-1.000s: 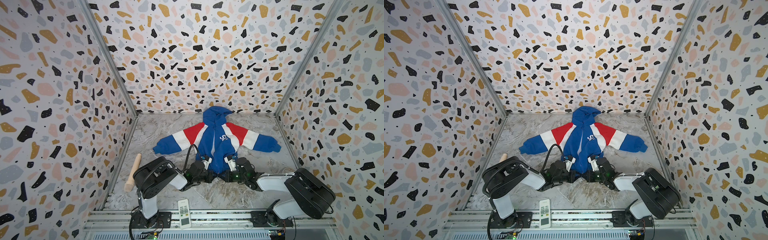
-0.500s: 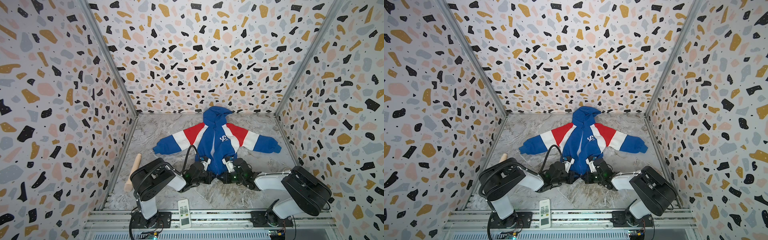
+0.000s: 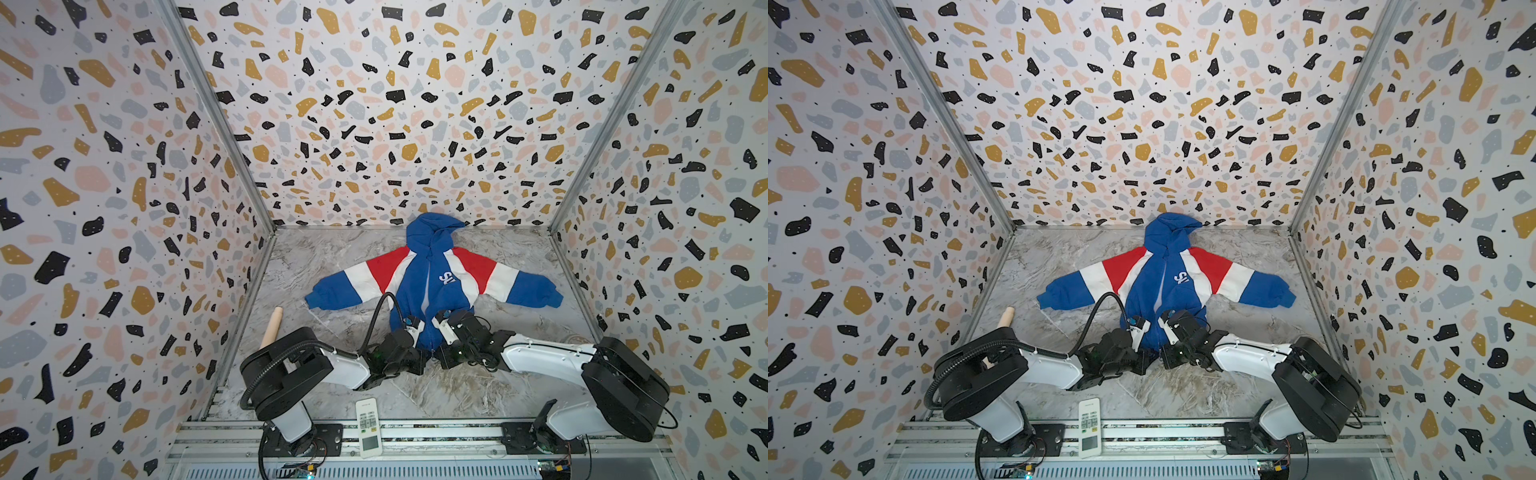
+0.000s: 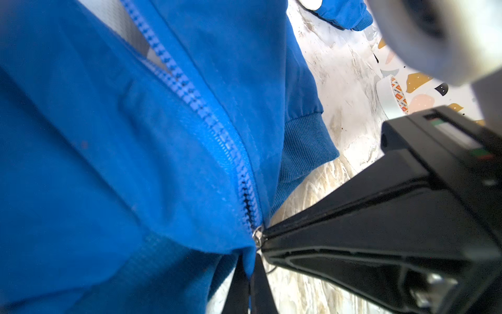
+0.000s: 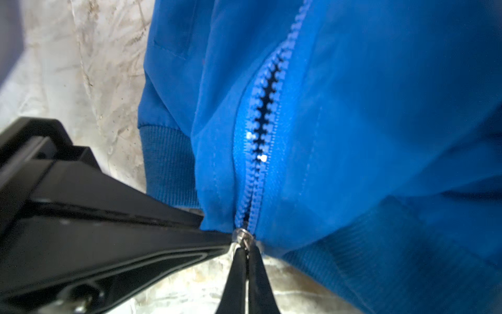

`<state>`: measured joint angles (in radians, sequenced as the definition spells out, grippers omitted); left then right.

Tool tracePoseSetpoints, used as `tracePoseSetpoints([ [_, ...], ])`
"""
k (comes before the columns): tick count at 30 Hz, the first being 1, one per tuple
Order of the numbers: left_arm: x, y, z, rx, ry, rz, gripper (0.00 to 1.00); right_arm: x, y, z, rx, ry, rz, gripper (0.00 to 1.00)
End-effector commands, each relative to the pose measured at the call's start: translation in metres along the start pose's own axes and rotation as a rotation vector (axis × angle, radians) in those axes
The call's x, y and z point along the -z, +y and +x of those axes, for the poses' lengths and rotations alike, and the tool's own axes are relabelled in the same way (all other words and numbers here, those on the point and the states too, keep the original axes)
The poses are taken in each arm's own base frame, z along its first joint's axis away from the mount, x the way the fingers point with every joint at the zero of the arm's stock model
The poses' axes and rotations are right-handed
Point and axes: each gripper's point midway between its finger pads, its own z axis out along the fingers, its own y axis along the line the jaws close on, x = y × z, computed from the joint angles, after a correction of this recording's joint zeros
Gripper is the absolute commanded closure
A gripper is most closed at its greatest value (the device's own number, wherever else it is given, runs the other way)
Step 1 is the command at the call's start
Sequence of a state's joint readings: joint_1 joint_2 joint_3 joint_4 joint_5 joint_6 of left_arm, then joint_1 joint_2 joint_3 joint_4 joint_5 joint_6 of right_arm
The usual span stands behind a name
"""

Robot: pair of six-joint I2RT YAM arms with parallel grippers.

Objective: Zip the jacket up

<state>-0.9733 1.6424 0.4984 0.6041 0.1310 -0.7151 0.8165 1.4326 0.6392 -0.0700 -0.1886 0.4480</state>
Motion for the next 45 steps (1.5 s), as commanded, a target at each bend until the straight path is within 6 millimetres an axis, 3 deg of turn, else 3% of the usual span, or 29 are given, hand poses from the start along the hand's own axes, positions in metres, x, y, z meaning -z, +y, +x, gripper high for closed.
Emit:
tracePoseSetpoints([
  [1,0.004,-0.006,0.019,-0.042,0.069,0.01,1.0,0.018,-0.003,-0.032,0.077,-0.076,0.096,1.0],
  [5,0.011,-0.01,0.015,-0.06,0.039,0.01,1.0,0.025,0.006,-0.043,0.103,-0.077,0.072,1.0],
  [13,0.024,-0.016,0.016,-0.077,-0.023,0.041,1.0,0.052,0.014,-0.069,-0.043,-0.18,-0.216,1.0],
  [25,0.03,-0.012,0.024,-0.084,-0.061,0.057,1.0,0.062,0.016,-0.069,-0.226,-0.179,-0.564,1.0],
  [35,0.028,-0.019,0.035,-0.09,-0.059,0.068,1.0,0.06,0.011,-0.095,-0.272,-0.227,-0.558,1.0],
  [45,0.04,-0.027,0.048,-0.065,-0.061,0.063,1.0,0.054,-0.013,-0.156,-0.284,-0.322,-0.459,1.0],
])
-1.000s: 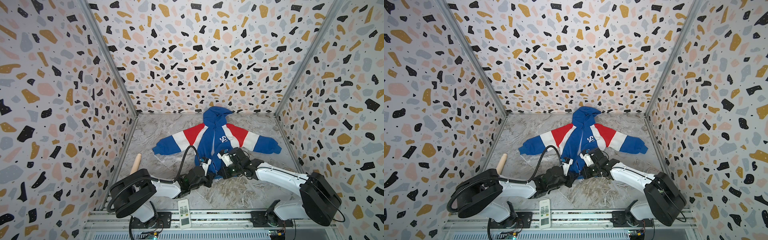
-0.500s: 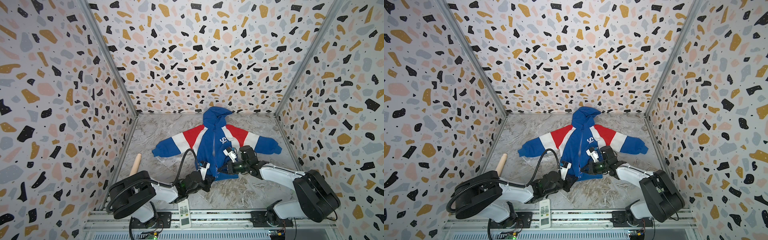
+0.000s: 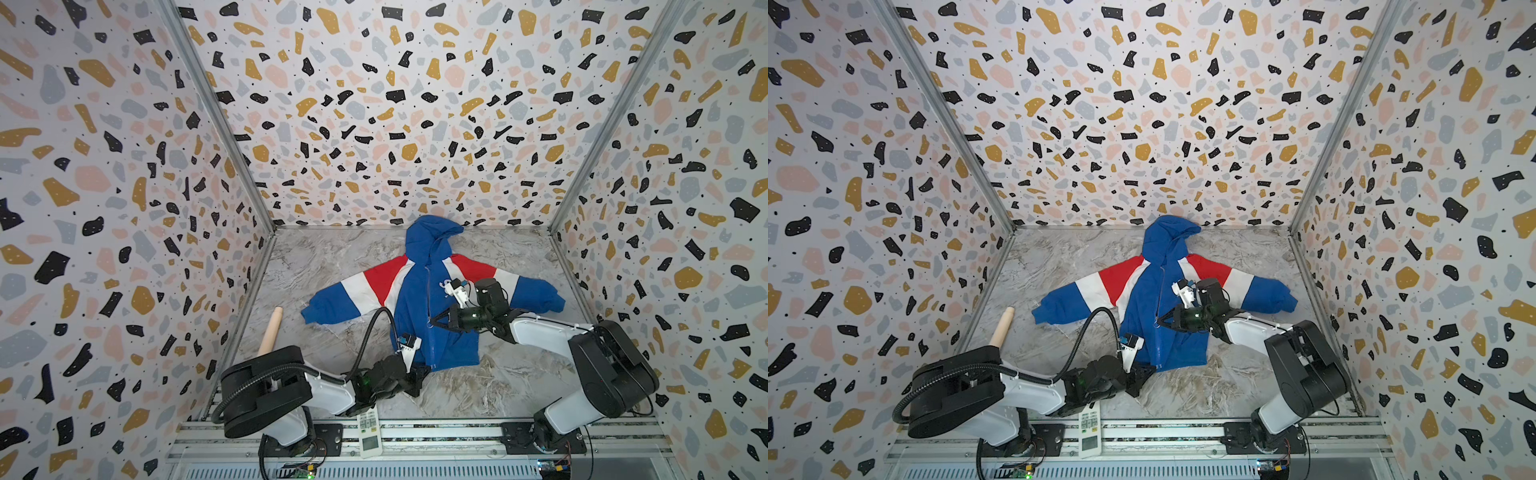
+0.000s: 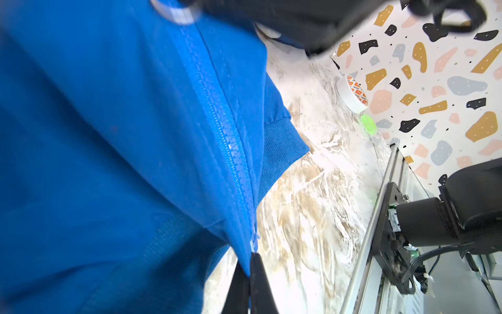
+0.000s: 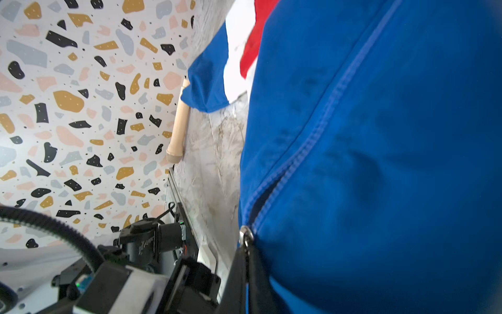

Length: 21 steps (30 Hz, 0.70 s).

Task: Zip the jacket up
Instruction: 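Pull the slider toward the hood with the right gripper while the left holds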

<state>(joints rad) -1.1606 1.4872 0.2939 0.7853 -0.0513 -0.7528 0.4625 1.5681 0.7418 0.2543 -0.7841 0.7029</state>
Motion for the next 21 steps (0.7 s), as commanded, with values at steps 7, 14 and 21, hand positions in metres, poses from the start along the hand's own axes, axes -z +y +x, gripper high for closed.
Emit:
tracePoseSetpoints([
  [7,0.011,-0.003,0.023,0.018,0.049,-0.011,1.0,0.008,0.02,-0.1,0.113,-0.218,0.011,1.0],
  [14,0.007,-0.003,0.035,0.051,0.079,-0.02,1.0,0.011,0.01,-0.148,0.115,-0.279,0.021,1.0],
  [21,0.009,-0.003,0.039,0.06,0.088,-0.034,1.0,0.014,-0.005,-0.194,0.117,-0.324,0.034,1.0],
])
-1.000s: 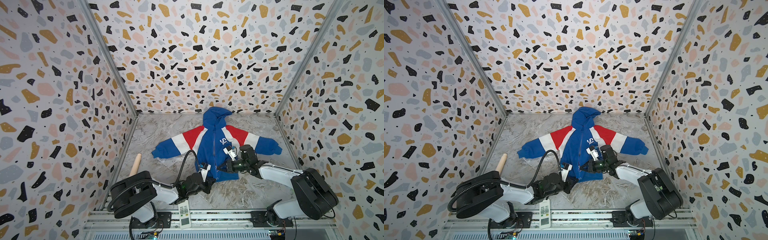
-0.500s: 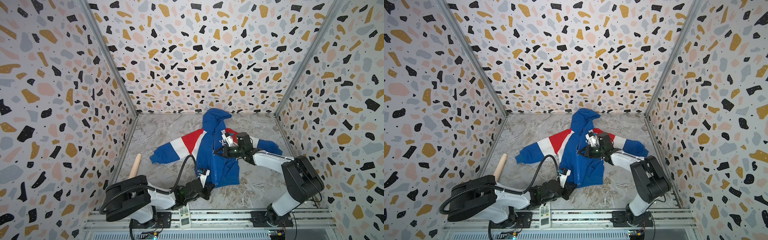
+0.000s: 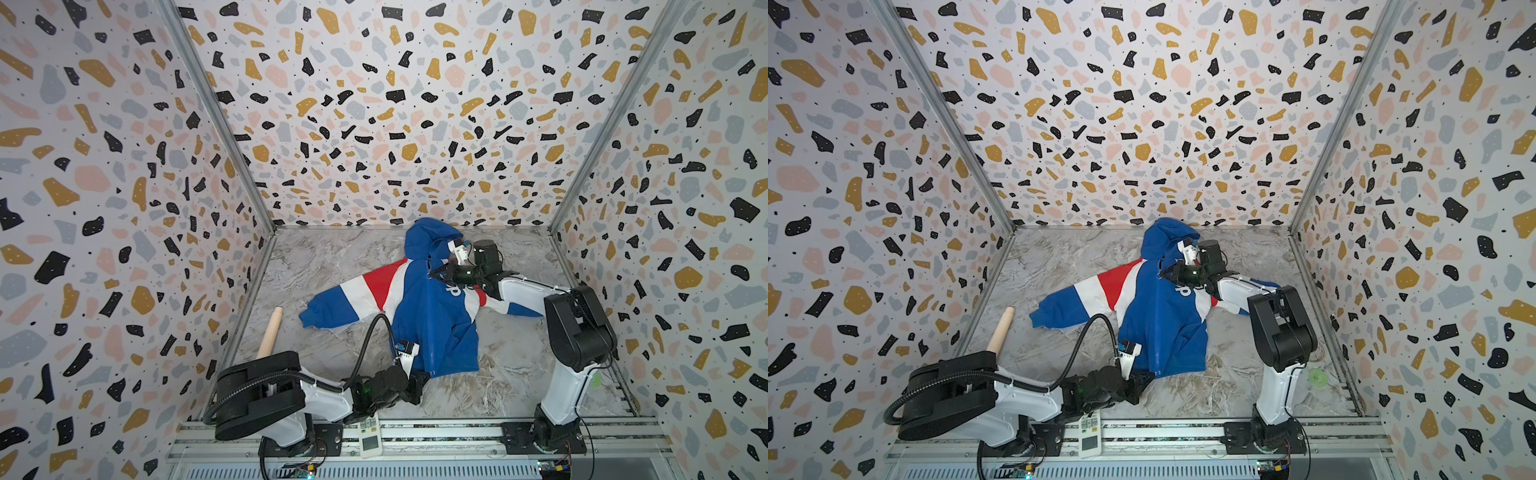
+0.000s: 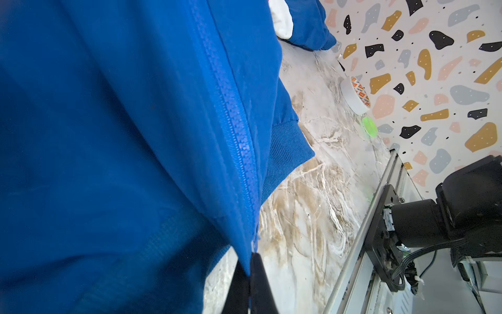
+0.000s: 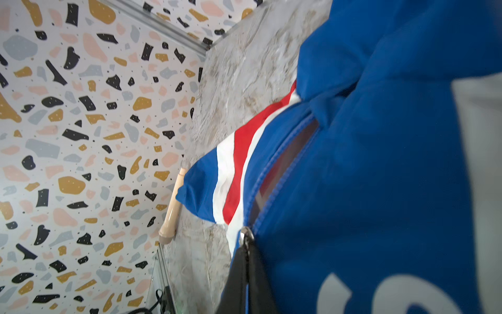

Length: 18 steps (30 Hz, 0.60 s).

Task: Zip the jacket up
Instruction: 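Pull the slider toward the hood with the right gripper while the left holds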

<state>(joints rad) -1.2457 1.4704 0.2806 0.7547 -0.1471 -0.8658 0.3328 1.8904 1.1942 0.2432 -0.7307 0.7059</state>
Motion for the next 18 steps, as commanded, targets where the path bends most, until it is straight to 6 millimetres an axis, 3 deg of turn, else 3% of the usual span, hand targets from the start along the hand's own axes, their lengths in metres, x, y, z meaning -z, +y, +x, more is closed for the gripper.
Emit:
tracePoseSetpoints([
  [1,0.005,0.005,0.025,0.003,0.092,-0.012,1.0,0.01,0.015,-0.053,0.088,-0.119,-0.019,1.0],
  [18,0.023,0.005,0.031,0.032,0.088,-0.051,1.0,-0.012,-0.011,-0.114,0.076,-0.195,-0.023,1.0],
])
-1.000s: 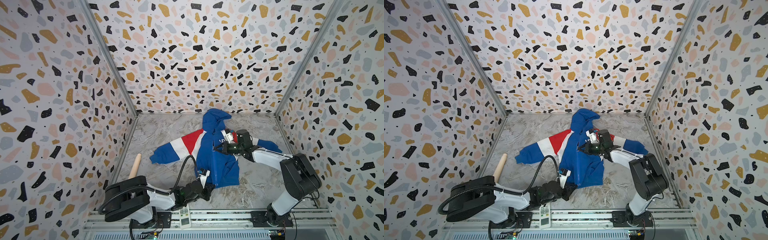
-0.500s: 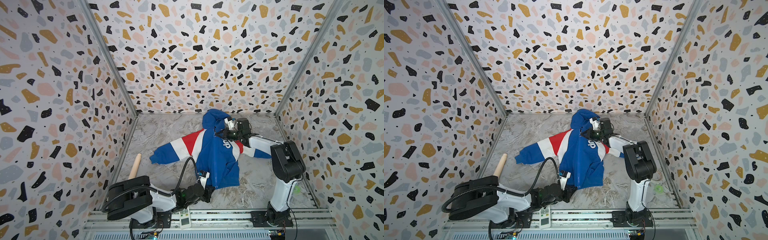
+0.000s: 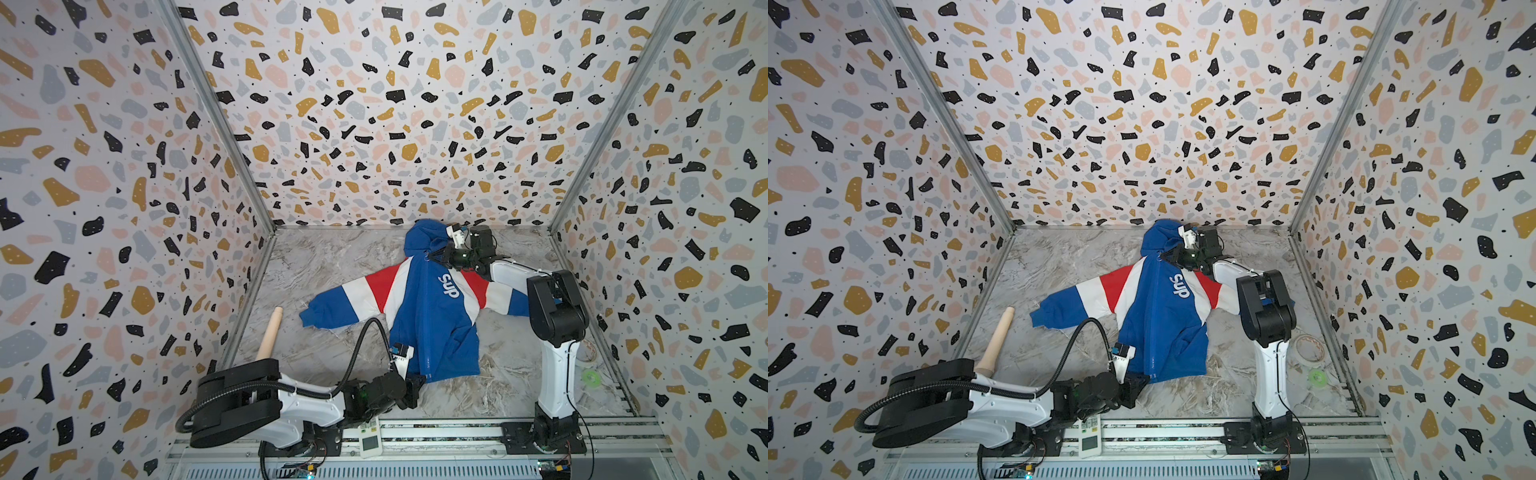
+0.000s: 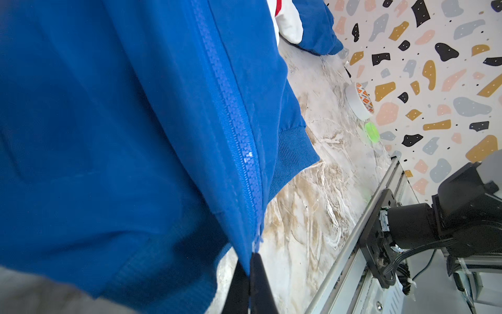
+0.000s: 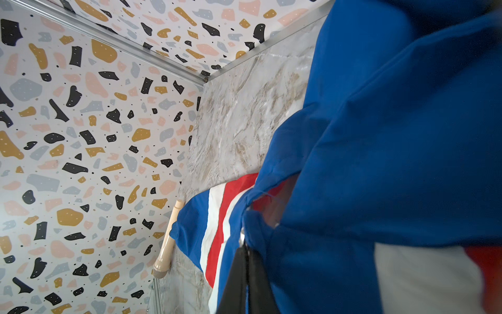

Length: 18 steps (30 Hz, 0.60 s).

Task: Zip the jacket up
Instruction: 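Pull the slider toward the hood with the right gripper while the left holds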

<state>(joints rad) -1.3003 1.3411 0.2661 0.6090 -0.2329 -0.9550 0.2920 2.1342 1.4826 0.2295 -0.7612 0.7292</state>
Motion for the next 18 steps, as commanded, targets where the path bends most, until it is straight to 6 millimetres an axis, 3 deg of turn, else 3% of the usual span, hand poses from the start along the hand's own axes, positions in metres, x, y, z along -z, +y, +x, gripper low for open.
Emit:
tracePoseSetpoints([
  [1,0.005,0.007,0.029,-0.025,0.102,-0.01,1.0,0.019,0.018,-0.06,0.098,-0.166,-0.004,1.0],
  [10,-0.001,-0.001,0.04,-0.029,0.122,0.004,1.0,0.019,0.019,-0.084,0.119,-0.207,0.009,1.0],
  [15,-0.006,-0.01,0.034,-0.056,0.102,0.019,1.0,0.023,0.026,-0.096,0.144,-0.215,0.021,1.0],
  [16,-0.008,-0.013,0.028,-0.086,0.087,0.006,0.9,0.025,0.027,-0.097,0.15,-0.214,0.022,1.0],
  [18,-0.013,-0.017,0.012,-0.177,0.061,-0.058,0.6,0.03,0.031,-0.094,0.172,-0.197,0.029,0.75],
])
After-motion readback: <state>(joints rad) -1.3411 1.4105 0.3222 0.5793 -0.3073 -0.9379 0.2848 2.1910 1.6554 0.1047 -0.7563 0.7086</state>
